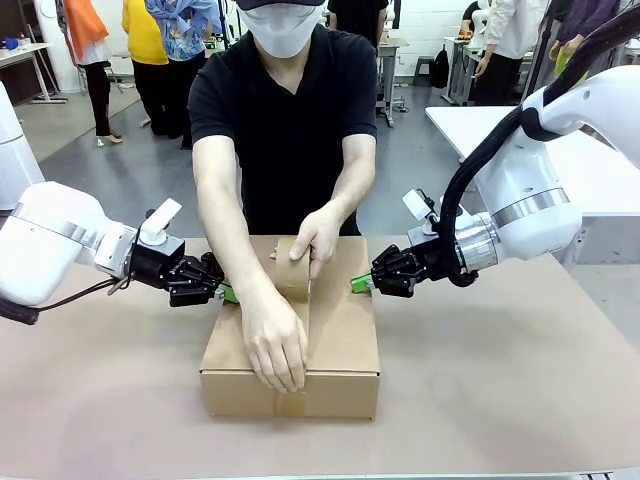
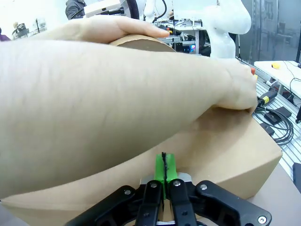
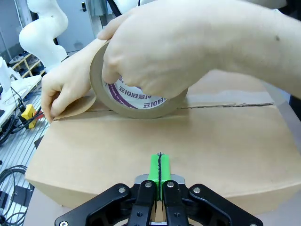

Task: Wrap the clocks to prevent damage.
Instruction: After the human seals the box with tape, release both hands from the side flaps of the Package Box.

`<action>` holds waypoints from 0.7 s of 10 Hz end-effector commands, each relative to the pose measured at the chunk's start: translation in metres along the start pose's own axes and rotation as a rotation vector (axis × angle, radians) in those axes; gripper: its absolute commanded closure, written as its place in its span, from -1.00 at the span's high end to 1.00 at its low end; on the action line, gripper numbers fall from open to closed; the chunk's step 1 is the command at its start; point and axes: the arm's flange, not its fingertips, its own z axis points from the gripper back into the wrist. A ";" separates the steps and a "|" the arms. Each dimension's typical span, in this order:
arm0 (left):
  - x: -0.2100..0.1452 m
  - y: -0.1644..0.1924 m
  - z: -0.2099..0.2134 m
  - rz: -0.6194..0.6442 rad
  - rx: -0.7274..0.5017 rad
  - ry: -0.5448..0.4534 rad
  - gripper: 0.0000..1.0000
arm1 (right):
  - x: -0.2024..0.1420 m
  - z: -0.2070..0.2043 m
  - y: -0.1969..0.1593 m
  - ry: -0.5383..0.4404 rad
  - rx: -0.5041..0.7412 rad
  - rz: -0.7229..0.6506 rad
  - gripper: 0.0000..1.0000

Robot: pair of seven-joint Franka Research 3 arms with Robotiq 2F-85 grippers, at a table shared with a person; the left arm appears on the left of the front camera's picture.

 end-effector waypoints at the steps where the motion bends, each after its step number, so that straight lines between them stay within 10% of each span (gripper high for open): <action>1: -0.001 0.000 -0.001 -0.004 -0.005 0.009 -0.99 | -0.002 -0.003 0.000 -0.003 -0.008 -0.010 -0.98; 7: -0.001 0.000 -0.001 -0.004 -0.005 0.009 -0.99 | -0.002 -0.003 0.000 -0.003 -0.008 -0.010 -0.98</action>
